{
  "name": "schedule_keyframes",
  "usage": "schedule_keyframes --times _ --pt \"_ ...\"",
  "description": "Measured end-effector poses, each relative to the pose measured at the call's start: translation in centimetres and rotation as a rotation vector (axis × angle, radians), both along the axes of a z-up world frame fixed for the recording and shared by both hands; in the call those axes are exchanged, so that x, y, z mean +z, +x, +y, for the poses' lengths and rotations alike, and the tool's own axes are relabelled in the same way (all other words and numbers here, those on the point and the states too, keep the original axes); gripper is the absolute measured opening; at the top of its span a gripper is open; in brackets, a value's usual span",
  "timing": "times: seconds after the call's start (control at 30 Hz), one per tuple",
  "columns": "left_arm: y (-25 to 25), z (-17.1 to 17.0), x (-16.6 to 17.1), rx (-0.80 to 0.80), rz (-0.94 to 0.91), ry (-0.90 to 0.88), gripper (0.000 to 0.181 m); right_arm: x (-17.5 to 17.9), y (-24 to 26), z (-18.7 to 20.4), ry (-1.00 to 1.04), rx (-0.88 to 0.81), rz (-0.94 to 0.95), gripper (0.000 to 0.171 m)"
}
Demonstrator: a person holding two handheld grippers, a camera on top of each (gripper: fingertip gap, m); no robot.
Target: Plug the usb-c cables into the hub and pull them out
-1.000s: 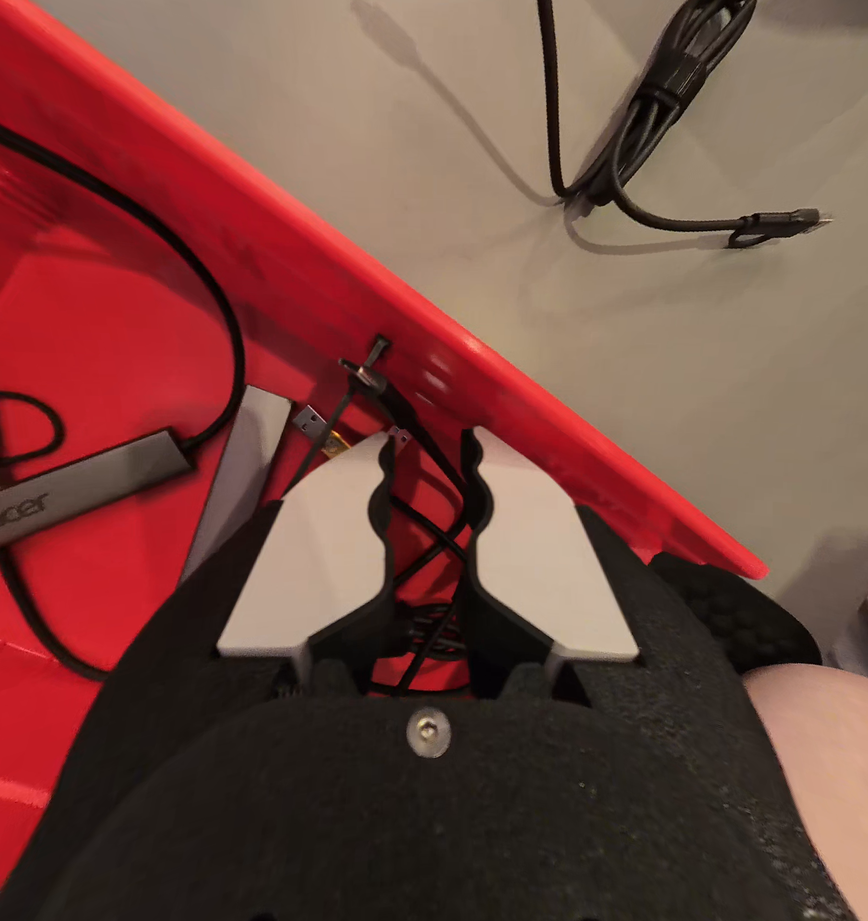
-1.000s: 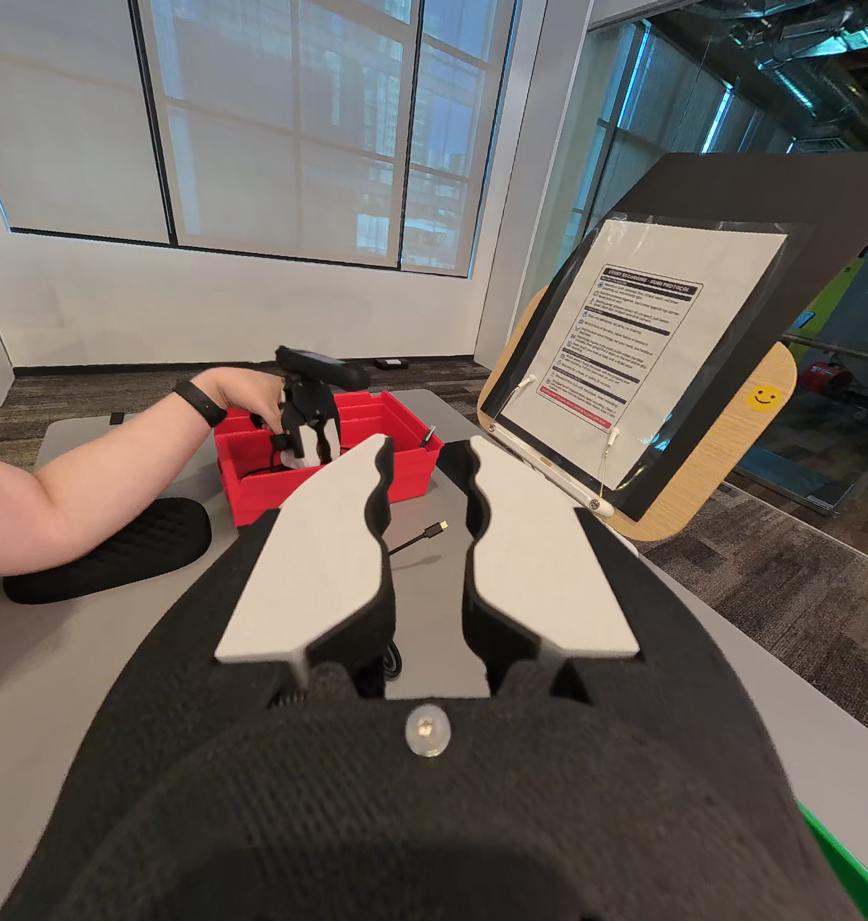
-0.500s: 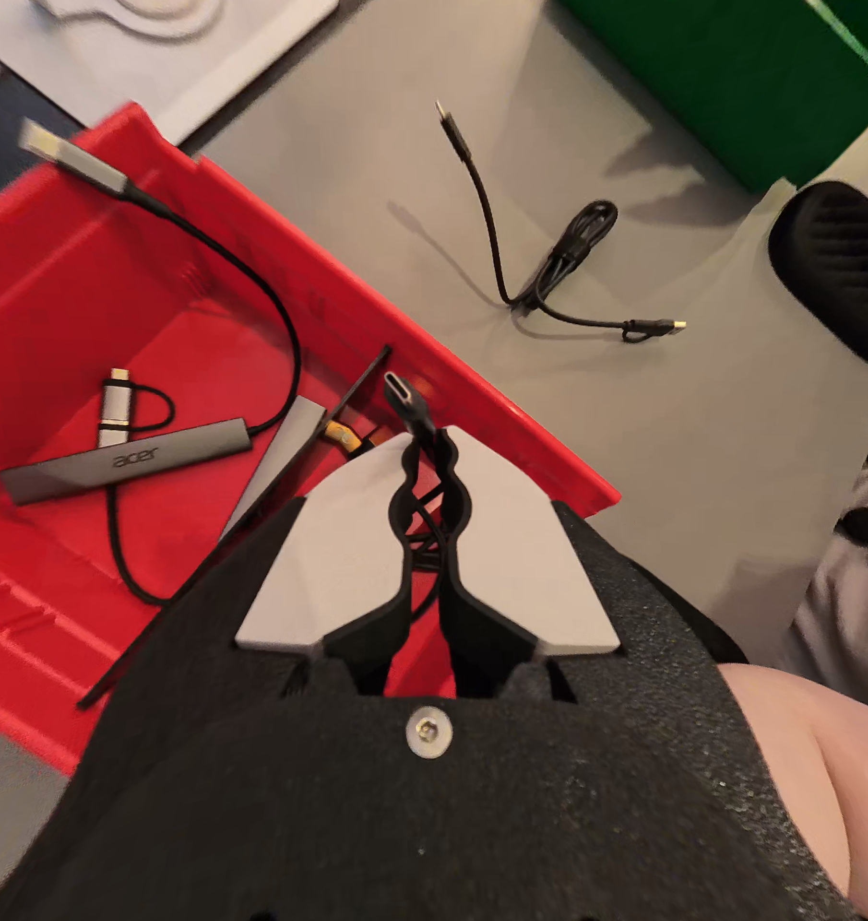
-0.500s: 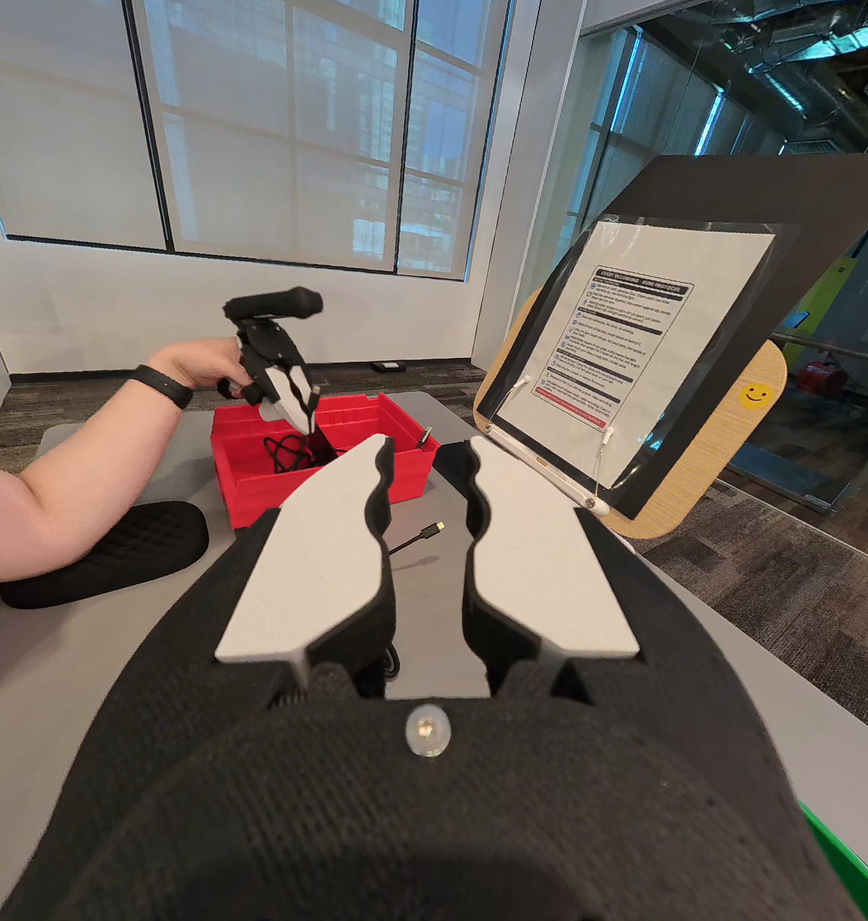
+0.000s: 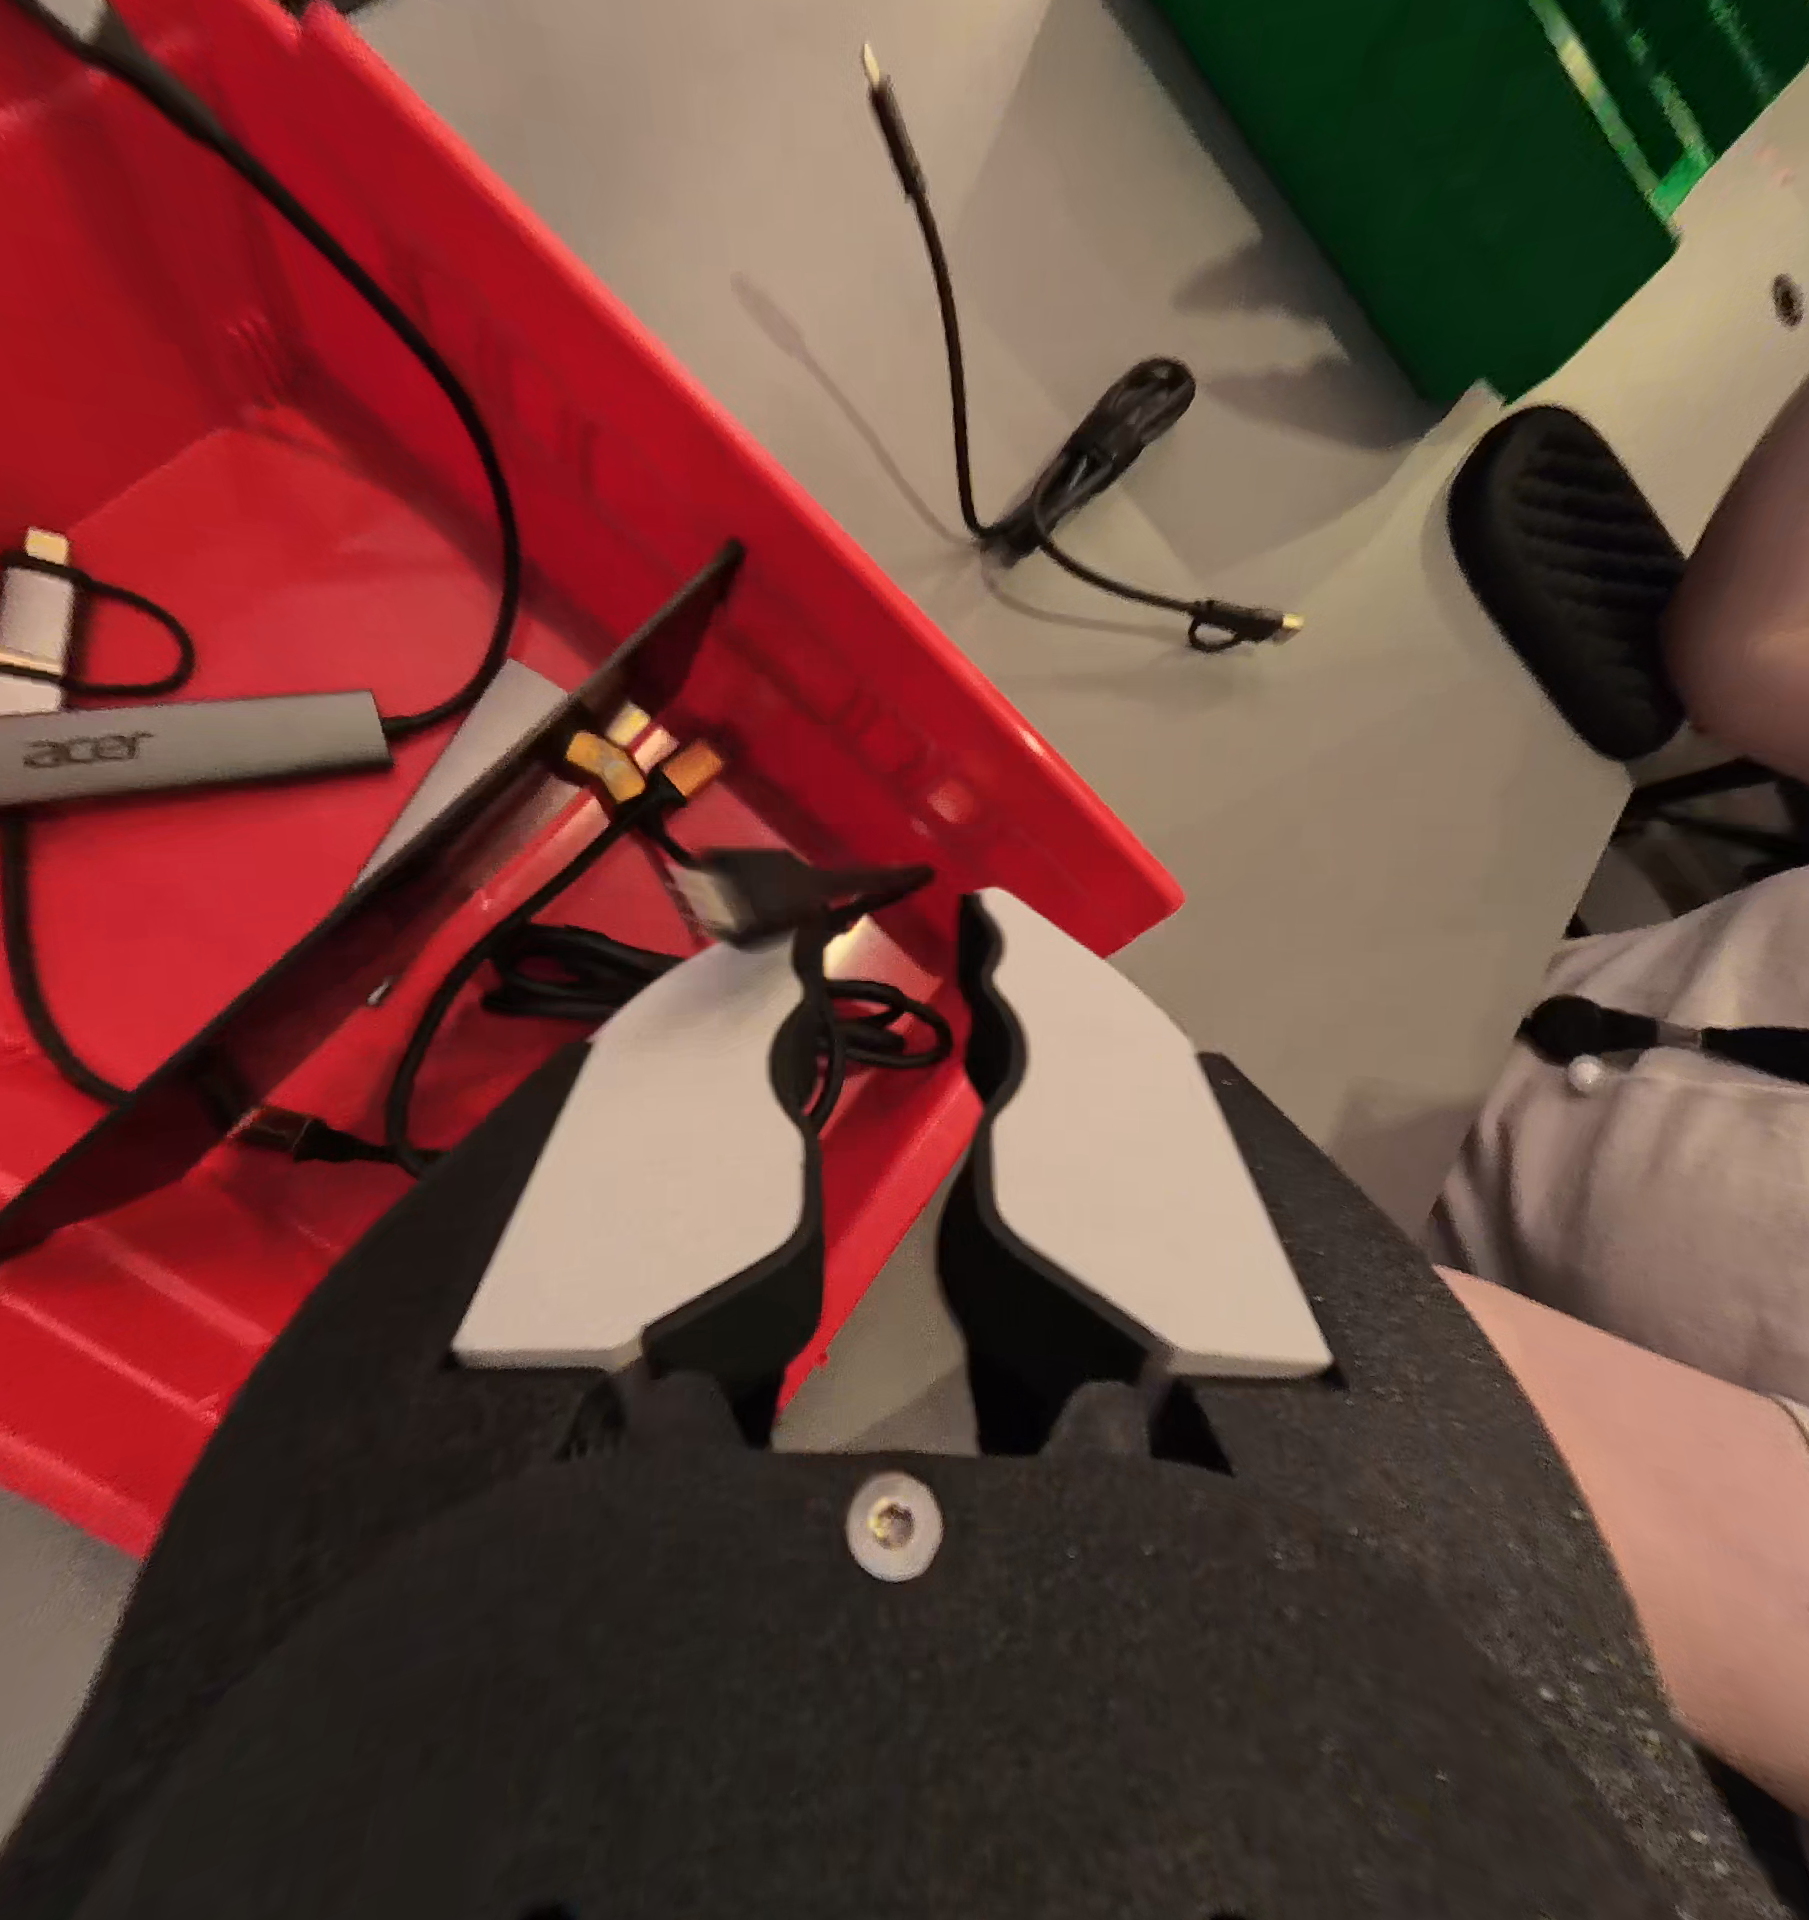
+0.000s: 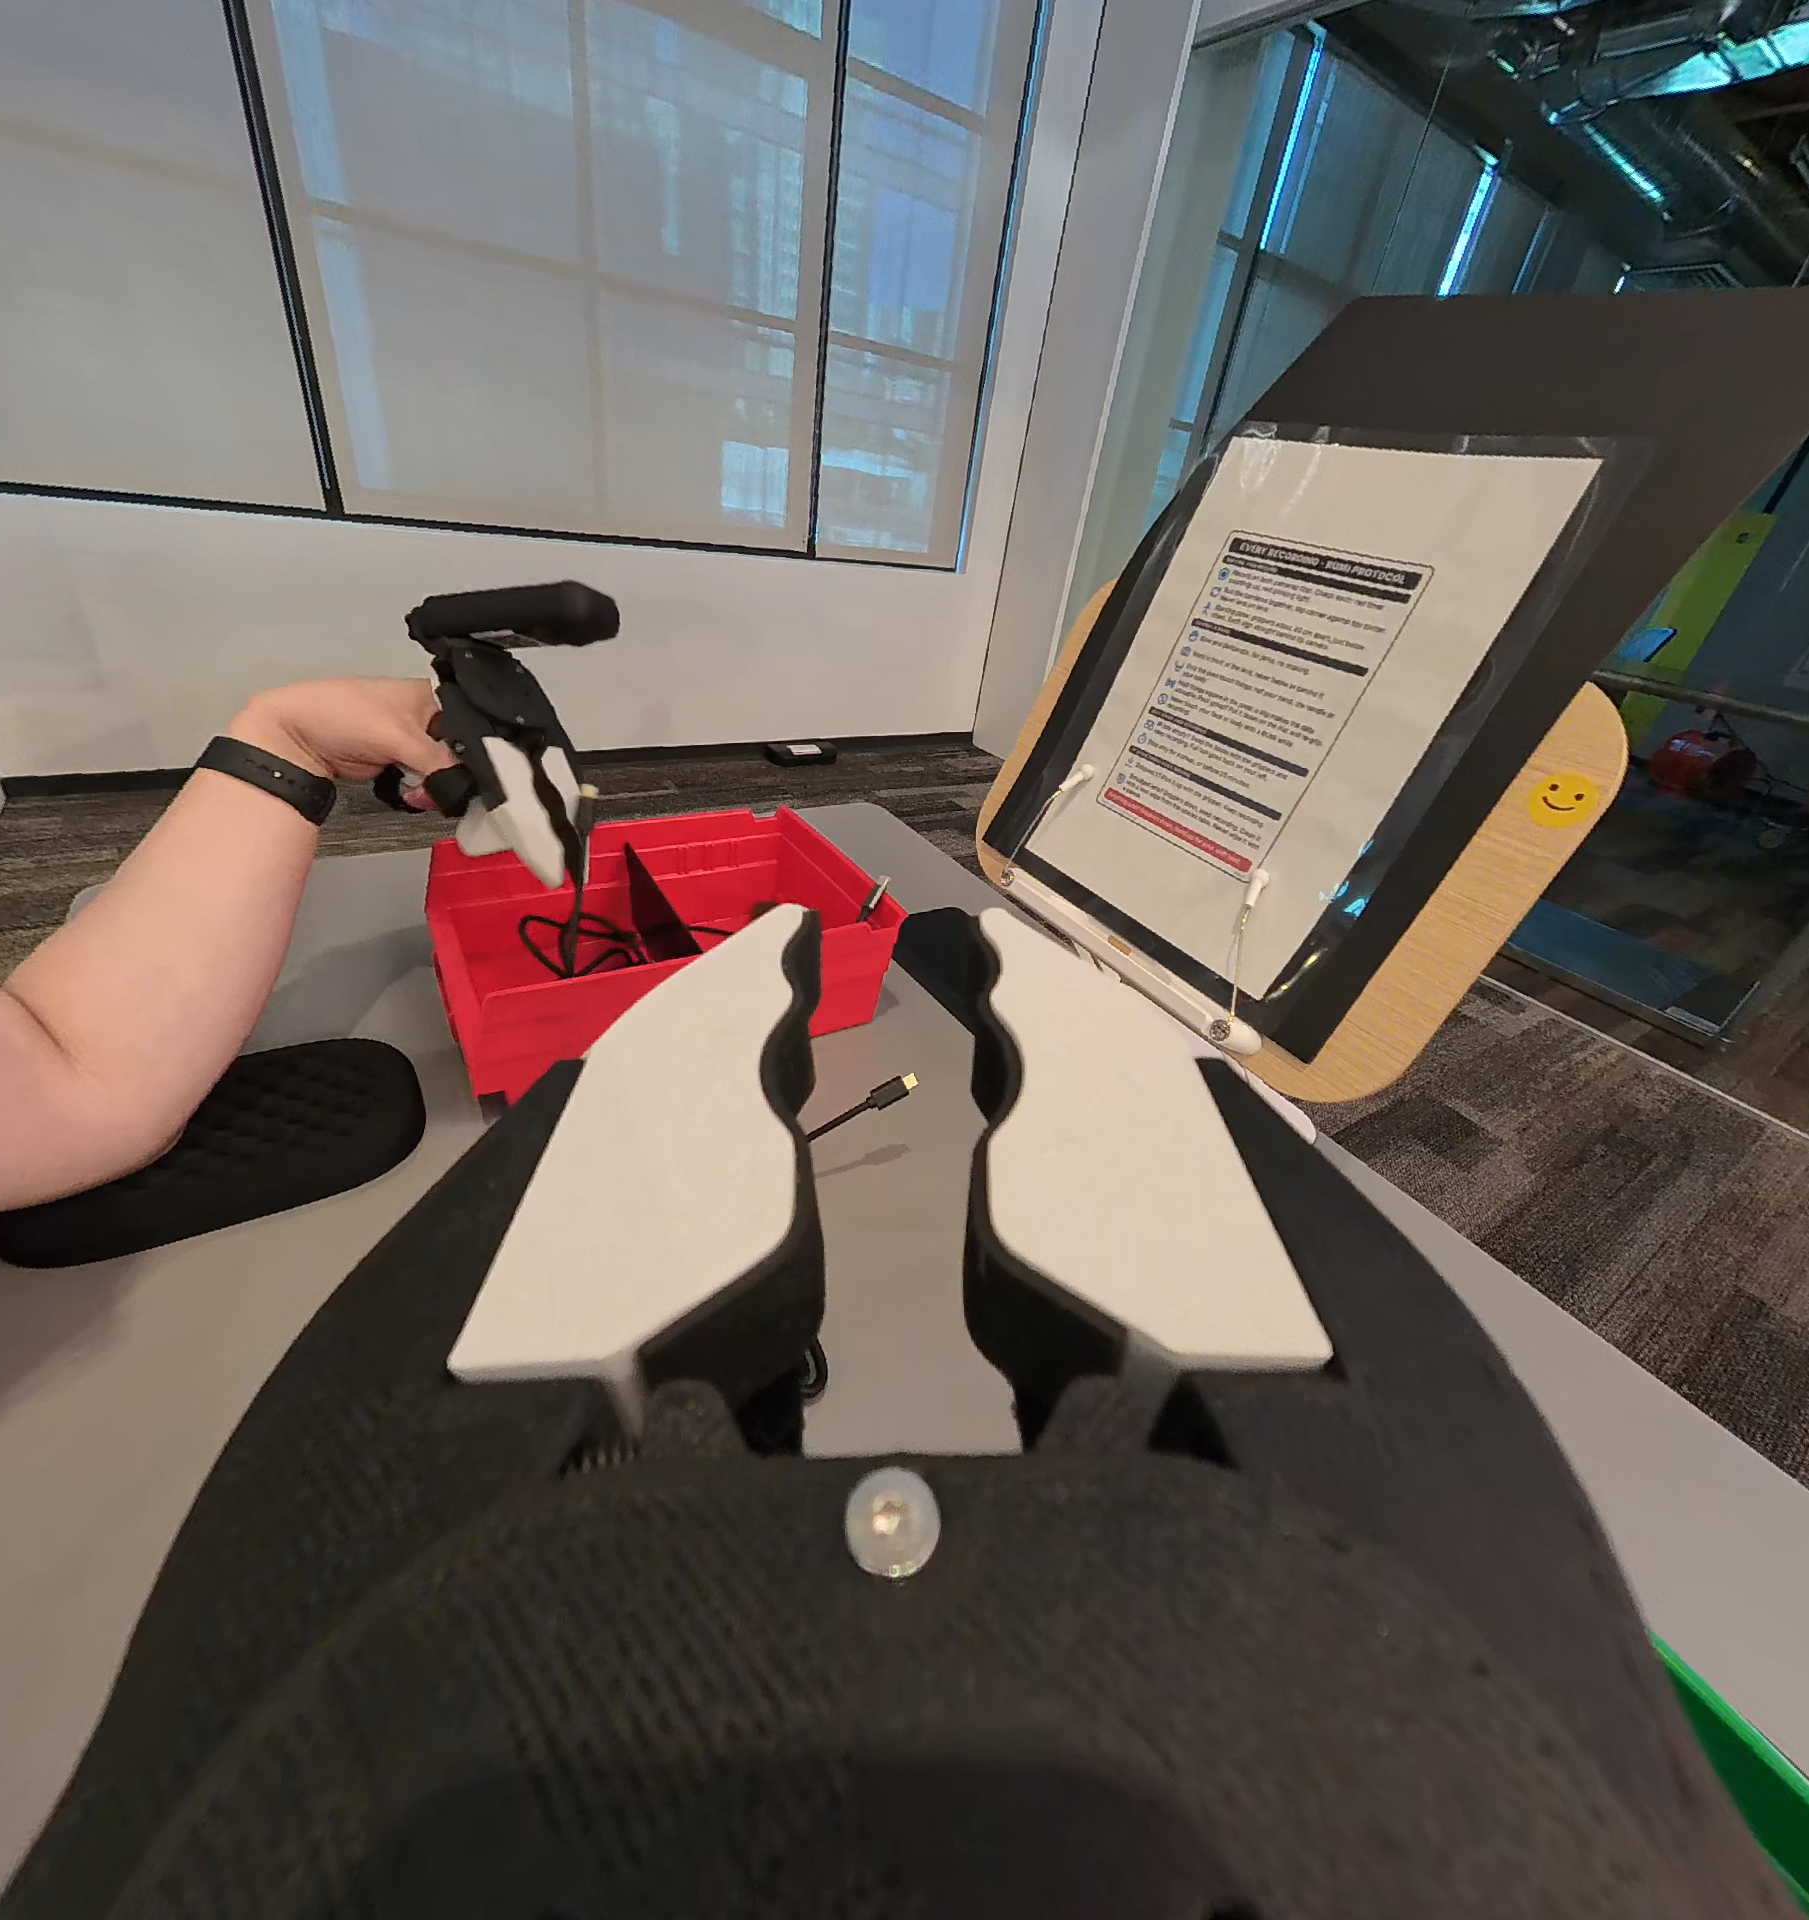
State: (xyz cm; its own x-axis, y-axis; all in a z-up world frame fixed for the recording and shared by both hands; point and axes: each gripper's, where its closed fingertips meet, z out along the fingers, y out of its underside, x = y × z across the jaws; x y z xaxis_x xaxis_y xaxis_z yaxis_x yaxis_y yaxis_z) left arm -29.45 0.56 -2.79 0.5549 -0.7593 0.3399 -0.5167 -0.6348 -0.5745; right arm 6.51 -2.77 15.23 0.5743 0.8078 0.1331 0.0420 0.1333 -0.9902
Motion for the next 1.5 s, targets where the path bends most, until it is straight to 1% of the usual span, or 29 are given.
schedule_keyframes --times 0.03,0.07,0.13,0.23,0.33,0.4,0.47,0.53,0.63,0.77,0.93,1.2,1.3,1.43,1.5 --pt "-0.3 -0.1 -0.5 0.000 0.032 -0.005 0.032 0.0 0.0 0.0 -0.002 -0.001 0.000 0.027" --pt "-0.7 -0.1 -0.9 0.012 0.067 -0.005 0.035 -0.1 0.0 0.1 -0.004 -0.001 -0.001 0.027" --pt "-1.5 0.1 -1.1 0.056 0.106 0.000 0.035 -0.2 0.1 0.2 -0.006 -0.004 -0.003 0.027" --pt "-3.2 0.5 -0.8 0.177 0.149 -0.006 0.036 -0.2 0.1 0.2 -0.006 -0.003 -0.002 0.027" --pt "-4.9 -0.6 -1.4 0.242 0.240 -0.042 0.037 -0.3 0.1 0.2 -0.007 -0.003 -0.009 0.027" --pt "-6.1 -1.5 -2.4 0.296 0.319 -0.108 0.039 -0.4 0.1 0.3 -0.011 -0.007 -0.013 0.027" --pt "-6.5 -1.5 -3.0 0.328 0.337 -0.150 0.040 -0.6 0.1 0.5 -0.015 -0.010 -0.017 0.027" --pt "-6.9 -0.6 -3.5 0.375 0.333 -0.175 0.040 -0.7 0.0 0.5 -0.017 -0.012 -0.021 0.027" --pt "-7.4 0.4 -4.8 0.461 0.305 -0.269 0.039 -0.8 0.1 0.6 -0.018 -0.018 -0.031 0.027" --pt "-8.1 0.8 -6.3 0.541 0.305 -0.387 0.038 -0.8 0.1 0.5 -0.016 -0.025 -0.040 0.027" --pt "-8.6 1.3 -7.2 0.574 0.325 -0.415 0.037 -0.9 0.1 0.6 -0.017 -0.026 -0.045 0.027" --pt "-8.4 2.1 -8.0 0.567 0.355 -0.421 0.034 -1.4 -0.2 0.7 -0.017 -0.034 -0.088 0.027" --pt "-7.6 2.0 -8.2 0.539 0.341 -0.446 0.027 -1.6 -0.2 0.7 -0.016 -0.041 -0.108 0.027" --pt "-7.7 1.9 -8.6 0.523 0.388 -0.448 0.027 -1.8 -0.2 0.7 -0.011 -0.047 -0.124 0.027" --pt "-7.8 1.9 -8.6 0.521 0.398 -0.438 0.022 -1.8 -0.2 0.7 -0.010 -0.047 -0.125 0.027"
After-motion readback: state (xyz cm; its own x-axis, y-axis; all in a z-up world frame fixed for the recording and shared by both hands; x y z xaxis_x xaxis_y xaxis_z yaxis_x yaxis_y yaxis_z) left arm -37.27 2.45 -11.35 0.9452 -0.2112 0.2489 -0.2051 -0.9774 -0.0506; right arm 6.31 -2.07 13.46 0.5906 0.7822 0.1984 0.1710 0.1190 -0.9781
